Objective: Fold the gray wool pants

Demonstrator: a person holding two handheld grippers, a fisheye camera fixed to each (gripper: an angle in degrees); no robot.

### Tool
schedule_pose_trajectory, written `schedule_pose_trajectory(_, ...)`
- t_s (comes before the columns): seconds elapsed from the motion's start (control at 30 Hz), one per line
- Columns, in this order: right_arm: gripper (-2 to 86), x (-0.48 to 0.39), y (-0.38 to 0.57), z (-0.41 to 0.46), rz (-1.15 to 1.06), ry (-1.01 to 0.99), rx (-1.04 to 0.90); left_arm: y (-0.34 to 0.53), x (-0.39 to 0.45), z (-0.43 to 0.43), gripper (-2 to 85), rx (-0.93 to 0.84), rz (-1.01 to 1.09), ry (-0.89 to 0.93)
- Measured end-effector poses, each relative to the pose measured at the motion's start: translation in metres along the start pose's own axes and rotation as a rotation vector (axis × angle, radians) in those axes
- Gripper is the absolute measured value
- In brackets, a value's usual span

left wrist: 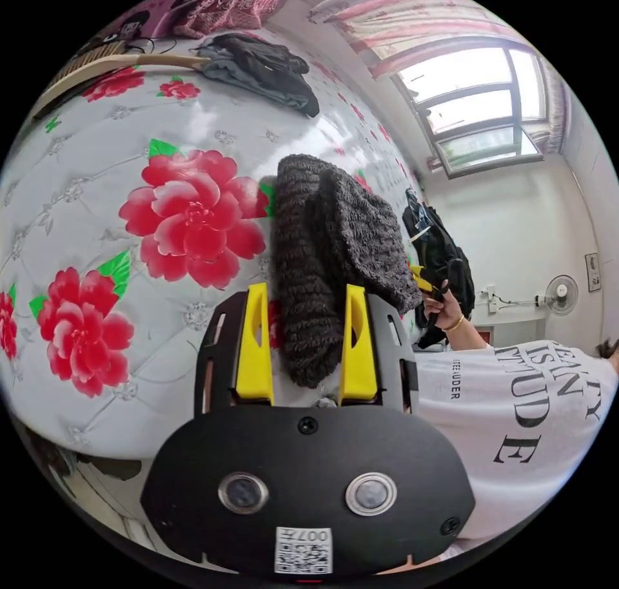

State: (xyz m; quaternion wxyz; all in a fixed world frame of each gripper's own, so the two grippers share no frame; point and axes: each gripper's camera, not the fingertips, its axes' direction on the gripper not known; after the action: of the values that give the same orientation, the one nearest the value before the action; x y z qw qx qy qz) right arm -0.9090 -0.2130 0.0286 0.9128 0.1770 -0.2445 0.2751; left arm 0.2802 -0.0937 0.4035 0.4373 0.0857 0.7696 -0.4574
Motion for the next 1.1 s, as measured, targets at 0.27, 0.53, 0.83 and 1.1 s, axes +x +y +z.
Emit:
schedule_pose_trajectory(0.27,8.9,0.038,-0.038,0.034,0.129,-0.175,-0.117,-0.060,-0.028,0.091,9.2,-0.274,0.038,0.182)
schedule_pose_trajectory(0.53,6.6,-0.090,-0.172,-0.028,-0.205,-0.320,0.047,-0.167,0.011,-0.004,7.9,-0.004,0.238,0.189)
schedule_pose_trajectory(0.83,8.2,-0.225,-0.374,0.017,-0.345,-0.209,0.184,-0.333,0.014,-0.097,10.9,0.269,0.086,-0.186)
schedule_pose_trajectory(1.1,8.6,-0.167,-0.228,0.110,-0.384,0.225,-0.094,-0.221,0.029,0.014,9.8,0.084,0.080,-0.556)
